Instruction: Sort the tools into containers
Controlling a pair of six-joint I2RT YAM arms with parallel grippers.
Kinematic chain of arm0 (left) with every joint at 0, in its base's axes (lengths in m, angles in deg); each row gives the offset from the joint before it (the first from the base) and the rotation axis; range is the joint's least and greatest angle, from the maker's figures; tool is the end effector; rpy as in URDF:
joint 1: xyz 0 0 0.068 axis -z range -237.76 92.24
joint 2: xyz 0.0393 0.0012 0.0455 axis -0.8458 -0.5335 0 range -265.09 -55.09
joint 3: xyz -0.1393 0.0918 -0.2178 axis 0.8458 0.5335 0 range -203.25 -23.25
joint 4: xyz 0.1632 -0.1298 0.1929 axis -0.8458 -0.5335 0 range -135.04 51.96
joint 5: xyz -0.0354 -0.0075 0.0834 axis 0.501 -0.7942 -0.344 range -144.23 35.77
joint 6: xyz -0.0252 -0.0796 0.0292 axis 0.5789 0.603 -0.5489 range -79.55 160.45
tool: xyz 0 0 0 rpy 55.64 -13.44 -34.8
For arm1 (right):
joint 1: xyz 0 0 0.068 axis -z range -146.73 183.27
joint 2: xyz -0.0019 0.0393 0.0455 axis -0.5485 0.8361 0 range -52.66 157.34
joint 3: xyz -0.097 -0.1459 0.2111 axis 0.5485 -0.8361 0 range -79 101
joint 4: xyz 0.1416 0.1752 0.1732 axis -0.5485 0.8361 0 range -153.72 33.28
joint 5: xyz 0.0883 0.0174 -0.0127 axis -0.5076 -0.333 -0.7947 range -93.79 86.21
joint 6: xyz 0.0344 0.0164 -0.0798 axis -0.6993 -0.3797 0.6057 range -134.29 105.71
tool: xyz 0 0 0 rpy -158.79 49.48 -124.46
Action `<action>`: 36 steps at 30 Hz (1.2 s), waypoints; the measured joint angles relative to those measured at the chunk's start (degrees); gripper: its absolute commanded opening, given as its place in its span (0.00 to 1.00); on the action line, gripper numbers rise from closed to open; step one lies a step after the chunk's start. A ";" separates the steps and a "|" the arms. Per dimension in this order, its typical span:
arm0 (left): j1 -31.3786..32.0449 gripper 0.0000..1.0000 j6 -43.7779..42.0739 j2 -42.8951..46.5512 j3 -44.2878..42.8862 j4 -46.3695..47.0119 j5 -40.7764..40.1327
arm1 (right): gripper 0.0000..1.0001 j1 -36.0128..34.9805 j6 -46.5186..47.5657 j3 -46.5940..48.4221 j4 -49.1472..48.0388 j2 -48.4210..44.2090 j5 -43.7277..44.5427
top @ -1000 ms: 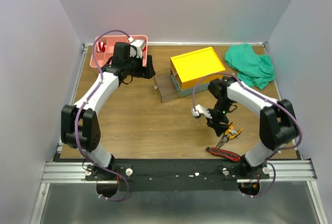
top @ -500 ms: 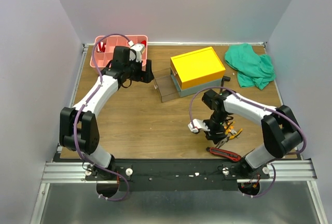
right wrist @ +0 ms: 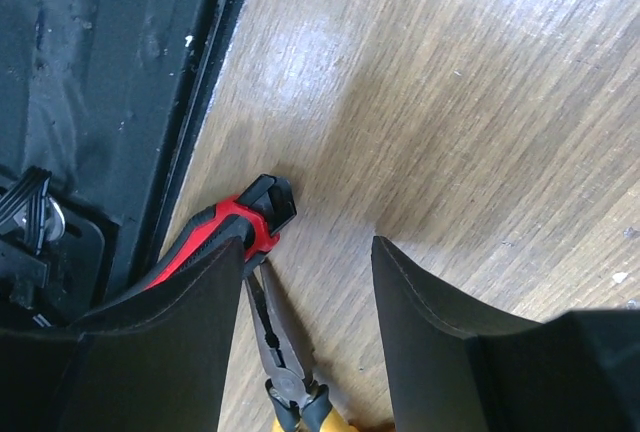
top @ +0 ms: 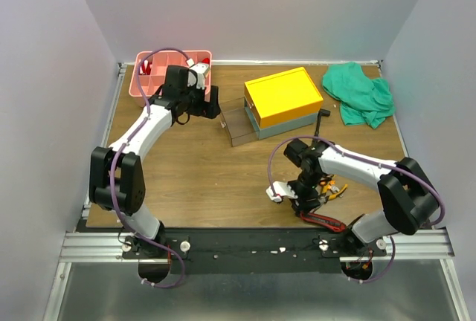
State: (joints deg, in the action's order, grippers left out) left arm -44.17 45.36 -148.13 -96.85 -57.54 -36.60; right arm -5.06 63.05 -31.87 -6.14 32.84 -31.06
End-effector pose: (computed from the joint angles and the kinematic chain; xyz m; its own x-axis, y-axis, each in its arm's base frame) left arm 0.4059 -0.1227 0.2521 -0.6475 0.0726 -0.7586 0.3989 0.8805 -0.2561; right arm 0.1599 0.1725 0.1152 0.3305 -0.8443 -0.4219 -0.8740 -0.4425 0.2009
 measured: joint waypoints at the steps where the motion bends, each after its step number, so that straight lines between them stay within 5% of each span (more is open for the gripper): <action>1: -0.04 0.99 0.00 -0.37 0.00 0.00 -0.04 | 0.61 -0.04 -0.17 -0.07 -0.26 0.02 0.00; 12: -1.49 0.99 -0.22 -2.10 -2.25 -0.31 -0.33 | 0.57 -3.65 -3.04 0.20 -5.68 1.64 1.14; 26: -2.95 0.99 -0.76 -4.57 -4.94 -1.51 -0.52 | 0.58 -4.81 -10.03 24.83 -19.96 20.59 4.15; 36: -4.20 0.99 -1.33 -0.61 -5.01 -2.97 -0.57 | 0.59 -2.84 -19.37 27.76 -18.99 19.39 5.31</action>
State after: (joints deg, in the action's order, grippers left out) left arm -48.37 44.02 -148.74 -101.86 -60.52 -37.17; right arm -7.90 43.69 -4.11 -25.13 52.22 -25.75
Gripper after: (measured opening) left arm 0.987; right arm 0.584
